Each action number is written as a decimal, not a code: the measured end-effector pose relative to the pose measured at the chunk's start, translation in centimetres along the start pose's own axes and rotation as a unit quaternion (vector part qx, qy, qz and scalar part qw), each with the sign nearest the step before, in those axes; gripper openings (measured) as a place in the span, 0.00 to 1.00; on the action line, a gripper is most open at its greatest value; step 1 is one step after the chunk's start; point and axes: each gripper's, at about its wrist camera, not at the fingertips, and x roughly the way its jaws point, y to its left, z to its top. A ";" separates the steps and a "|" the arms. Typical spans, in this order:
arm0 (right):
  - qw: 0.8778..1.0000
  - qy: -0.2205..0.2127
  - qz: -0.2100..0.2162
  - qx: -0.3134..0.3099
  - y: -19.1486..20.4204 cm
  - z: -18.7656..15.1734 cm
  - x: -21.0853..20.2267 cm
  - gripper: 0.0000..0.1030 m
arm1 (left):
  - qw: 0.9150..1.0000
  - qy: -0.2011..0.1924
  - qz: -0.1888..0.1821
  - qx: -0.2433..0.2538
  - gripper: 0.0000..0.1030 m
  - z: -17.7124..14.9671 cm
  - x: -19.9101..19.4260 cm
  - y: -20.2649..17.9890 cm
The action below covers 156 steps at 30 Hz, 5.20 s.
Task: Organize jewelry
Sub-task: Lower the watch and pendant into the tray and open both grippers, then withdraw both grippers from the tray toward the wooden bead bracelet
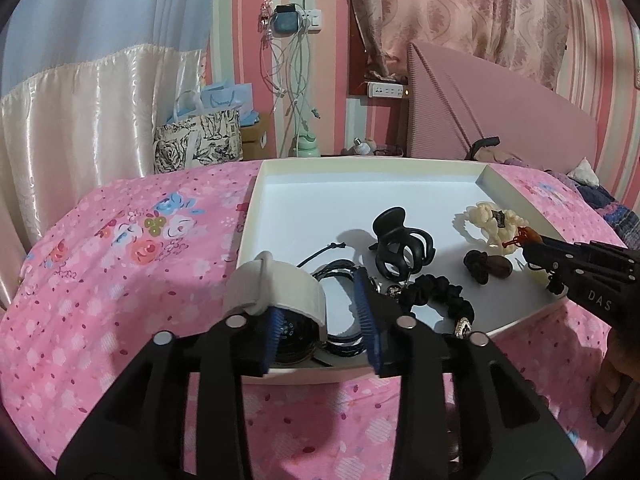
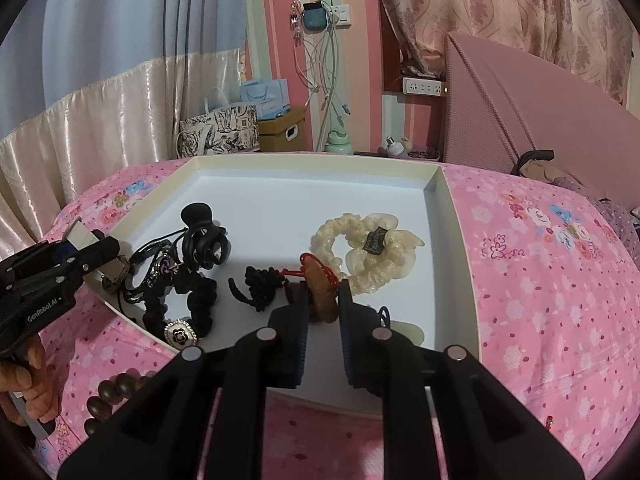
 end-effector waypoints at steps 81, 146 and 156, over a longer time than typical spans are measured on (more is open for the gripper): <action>0.991 -0.112 -0.063 0.040 -4.4 -10.5 -17.4 0.81 | 0.997 -0.042 -0.039 -0.045 0.91 -8.5 -13.8 4.5; 0.992 -0.100 -0.056 0.061 -5.5 -10.7 -16.9 0.82 | 0.998 -0.046 -0.008 -0.035 0.95 -8.3 -13.9 4.0; 0.993 -0.050 -0.091 0.054 -9.8 -9.3 -16.8 0.82 | 1.000 0.018 -0.002 -0.019 0.95 -6.8 -12.4 -0.1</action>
